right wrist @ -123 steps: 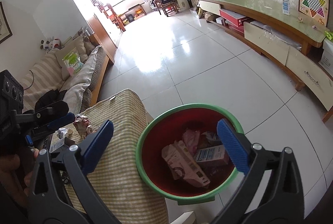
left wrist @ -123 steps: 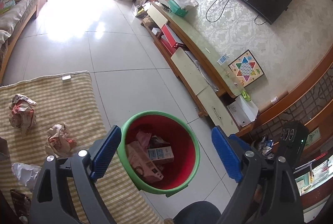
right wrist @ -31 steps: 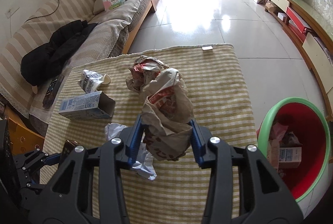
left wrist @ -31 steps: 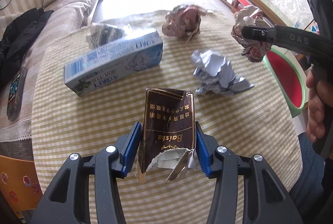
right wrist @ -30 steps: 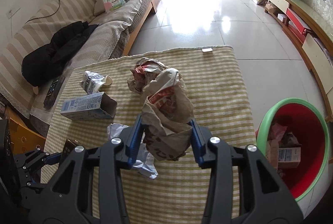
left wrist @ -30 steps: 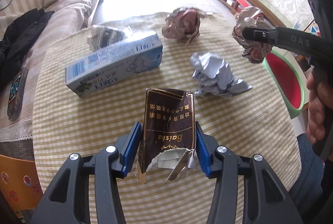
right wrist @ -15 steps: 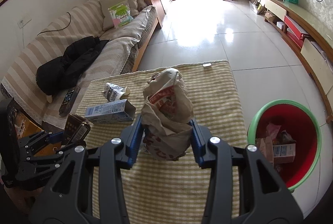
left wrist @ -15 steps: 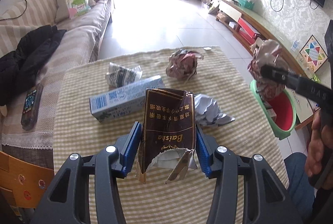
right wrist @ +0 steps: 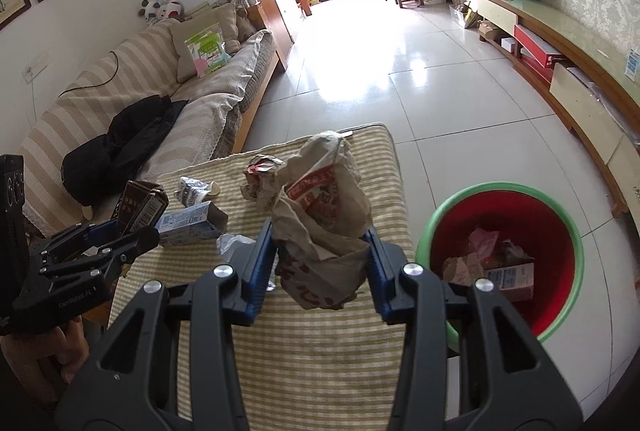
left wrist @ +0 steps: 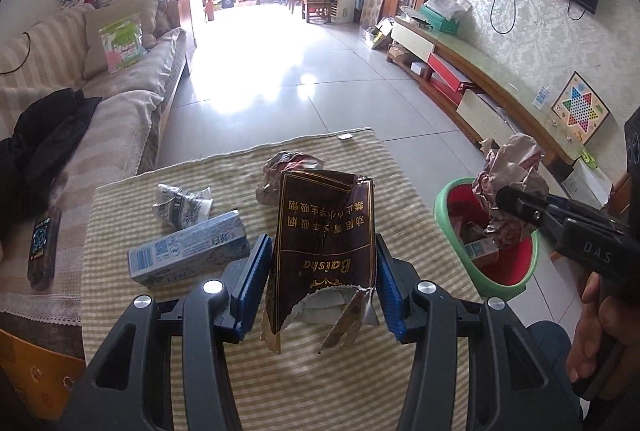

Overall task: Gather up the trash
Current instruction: 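Carry both held items over the red bucket and open both tools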

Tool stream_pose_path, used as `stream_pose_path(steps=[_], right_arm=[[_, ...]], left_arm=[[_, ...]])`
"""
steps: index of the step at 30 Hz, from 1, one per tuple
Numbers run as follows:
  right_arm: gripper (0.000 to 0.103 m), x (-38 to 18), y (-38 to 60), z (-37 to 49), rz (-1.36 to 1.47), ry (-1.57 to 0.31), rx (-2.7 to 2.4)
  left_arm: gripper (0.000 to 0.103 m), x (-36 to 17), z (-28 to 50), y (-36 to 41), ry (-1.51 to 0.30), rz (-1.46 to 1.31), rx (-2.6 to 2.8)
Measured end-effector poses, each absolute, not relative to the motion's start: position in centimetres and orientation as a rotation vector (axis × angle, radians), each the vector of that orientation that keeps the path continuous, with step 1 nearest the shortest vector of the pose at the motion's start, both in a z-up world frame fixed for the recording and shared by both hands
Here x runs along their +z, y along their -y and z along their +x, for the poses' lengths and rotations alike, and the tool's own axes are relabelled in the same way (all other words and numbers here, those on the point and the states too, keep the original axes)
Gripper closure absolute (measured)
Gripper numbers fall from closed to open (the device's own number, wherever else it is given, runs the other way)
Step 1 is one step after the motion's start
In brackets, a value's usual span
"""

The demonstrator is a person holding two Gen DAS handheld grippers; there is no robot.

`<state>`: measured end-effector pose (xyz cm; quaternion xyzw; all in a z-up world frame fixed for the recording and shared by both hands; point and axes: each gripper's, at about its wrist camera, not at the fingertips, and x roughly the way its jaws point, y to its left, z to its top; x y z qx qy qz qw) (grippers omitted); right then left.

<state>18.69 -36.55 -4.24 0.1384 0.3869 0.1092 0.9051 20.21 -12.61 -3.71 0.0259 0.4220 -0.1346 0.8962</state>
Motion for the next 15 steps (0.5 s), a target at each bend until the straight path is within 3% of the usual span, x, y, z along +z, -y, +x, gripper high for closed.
stream_pose_path(steps=[15], right_arm=[[0.062, -7.1, 47.5, 17.0, 0.389, -0.803, 0.041]], left_arm=[[0.056, -4.8, 23.1, 25.3, -0.891, 0.079, -0.483]])
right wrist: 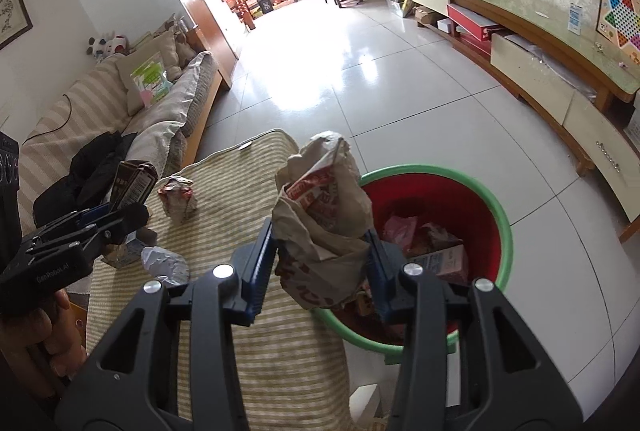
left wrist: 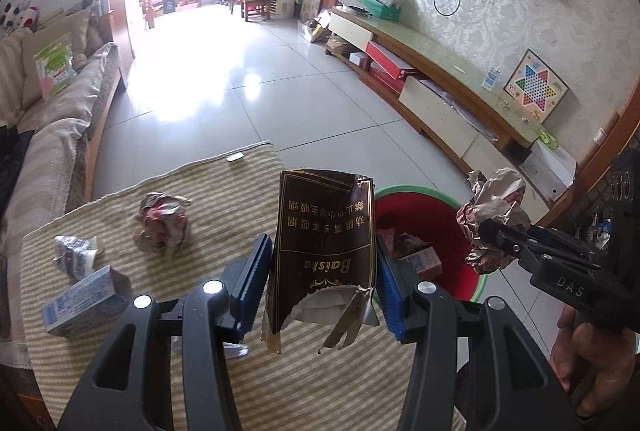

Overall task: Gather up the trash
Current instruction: 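Carry both held items over the red bucket and open both tools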

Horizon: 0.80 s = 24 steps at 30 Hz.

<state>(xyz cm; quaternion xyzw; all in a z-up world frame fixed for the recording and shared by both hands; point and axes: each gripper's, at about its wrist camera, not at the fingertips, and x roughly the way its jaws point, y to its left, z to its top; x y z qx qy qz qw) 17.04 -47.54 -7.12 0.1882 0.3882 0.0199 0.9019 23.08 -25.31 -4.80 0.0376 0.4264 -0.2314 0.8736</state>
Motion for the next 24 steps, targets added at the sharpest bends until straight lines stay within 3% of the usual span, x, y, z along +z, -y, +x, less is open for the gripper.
stream_pose_path(steps=[10, 24], right_arm=[[0.062, -9.0, 53.1, 16.6, 0.424, -0.815, -0.058], [0.062, -11.1, 54.7, 17.0, 0.437, -0.848, -0.086]], left_arm=[[0.056, -7.1, 24.8, 32.0, -0.948, 0.039, -0.635], [0.054, -9.6, 27.4, 35.0, -1.038, -0.103, -0.747]])
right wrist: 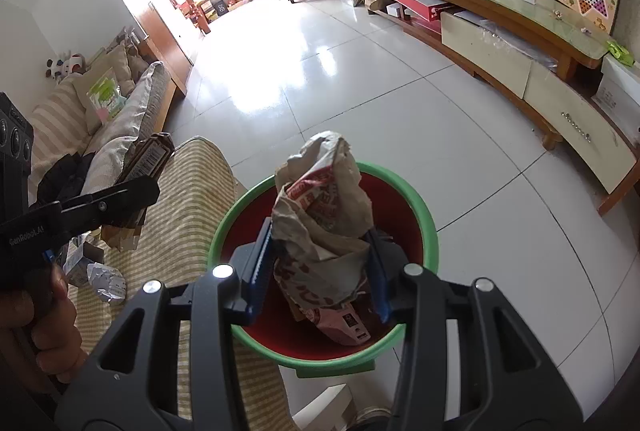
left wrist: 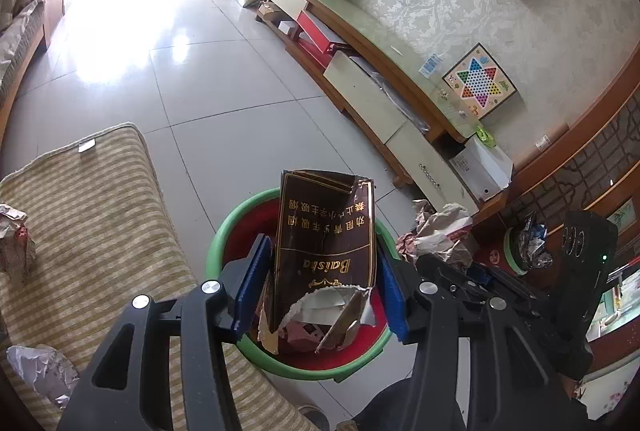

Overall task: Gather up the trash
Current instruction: 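Carry both held items over the red bucket and open both tools, then move both open tools back over the remaining trash on the table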

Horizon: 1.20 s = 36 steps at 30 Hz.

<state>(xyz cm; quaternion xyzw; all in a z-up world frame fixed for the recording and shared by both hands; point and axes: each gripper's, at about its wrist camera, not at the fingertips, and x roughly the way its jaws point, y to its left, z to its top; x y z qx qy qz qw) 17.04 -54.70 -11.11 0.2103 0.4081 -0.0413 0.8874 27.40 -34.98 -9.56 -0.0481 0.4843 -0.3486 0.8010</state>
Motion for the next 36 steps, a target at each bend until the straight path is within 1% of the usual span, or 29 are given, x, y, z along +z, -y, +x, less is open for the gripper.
stream_pose_path(steps=[1, 3, 4, 5, 6, 7, 8, 9, 10, 13, 17, 26, 36], right_arm=[[0.062, -11.2, 54.7, 17.2, 0.44, -0.851, -0.083], [0.06, -11.2, 54.3, 17.5, 0.444, -0.853, -0.079], [0.051, -11.3, 54.2, 17.6, 0.446, -0.852, -0.077], [0.043, -11.2, 54.2, 17.6, 0.445, -0.851, -0.079], [0.028, -11.1, 54.1, 17.6, 0.444, -0.844, -0.084], [0.018, -10.8, 53.9, 17.6, 0.437, -0.834, -0.089], [0.015, -10.6, 53.7, 17.5, 0.426, -0.823, -0.091], [0.009, -10.3, 53.7, 17.5, 0.415, -0.814, -0.093], [0.008, -10.1, 53.5, 17.5, 0.41, -0.811, -0.096], [0.005, -9.9, 53.5, 17.6, 0.412, -0.808, -0.096], [0.005, -9.7, 53.4, 17.7, 0.411, -0.81, -0.11], [0.005, -8.6, 51.5, 17.3, 0.392, -0.813, -0.097], [0.005, -6.8, 44.8, 17.8, 0.347, -0.816, -0.007]], left_arm=[[0.052, -9.7, 27.5, 35.0, -1.042, -0.112, -0.75], [0.033, -9.8, 27.6, 34.8, -1.04, -0.14, -0.754], [0.028, -9.8, 27.7, 34.6, -1.037, -0.155, -0.756], [0.02, -9.8, 27.7, 34.5, -1.033, -0.168, -0.756], [0.016, -9.7, 27.8, 34.3, -1.029, -0.179, -0.753], [0.016, -9.7, 27.9, 34.1, -1.024, -0.189, -0.755], [0.016, -9.7, 27.9, 33.8, -1.022, -0.197, -0.759], [0.016, -9.6, 28.0, 33.6, -1.021, -0.204, -0.761], [0.016, -9.6, 28.0, 33.4, -1.016, -0.209, -0.76], [0.015, -9.3, 28.0, 32.7, -1.005, -0.223, -0.749], [0.008, -8.9, 28.0, 31.8, -1.003, -0.232, -0.727], [0.008, -7.9, 27.1, 28.4, -0.988, -0.249, -0.685], [0.008, -5.9, 25.0, 19.6, -0.94, -0.257, -0.574]])
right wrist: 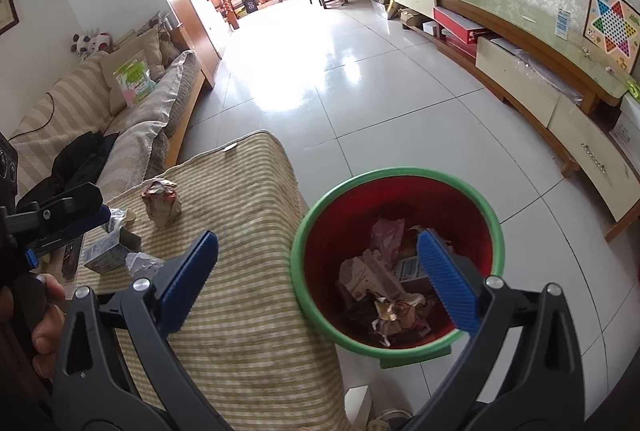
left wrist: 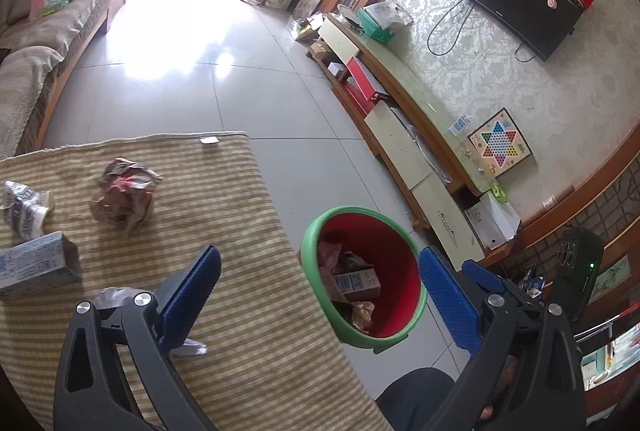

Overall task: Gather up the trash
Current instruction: 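Move both open tools back over the remaining trash on the table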

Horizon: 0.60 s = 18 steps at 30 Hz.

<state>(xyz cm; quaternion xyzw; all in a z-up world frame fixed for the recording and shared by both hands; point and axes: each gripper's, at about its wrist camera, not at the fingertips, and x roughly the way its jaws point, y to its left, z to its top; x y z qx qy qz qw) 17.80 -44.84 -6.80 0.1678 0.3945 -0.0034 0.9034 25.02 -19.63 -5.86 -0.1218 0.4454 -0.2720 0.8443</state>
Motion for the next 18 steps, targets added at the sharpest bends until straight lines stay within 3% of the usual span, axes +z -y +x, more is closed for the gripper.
stream_pose_path(steps=[18], right_arm=[[0.005, -6.0, 30.5, 18.5, 0.207, -0.873, 0.178]], left_arm=[[0.008, -5.5, 20.8, 2.1, -0.888, -0.312, -0.309]])
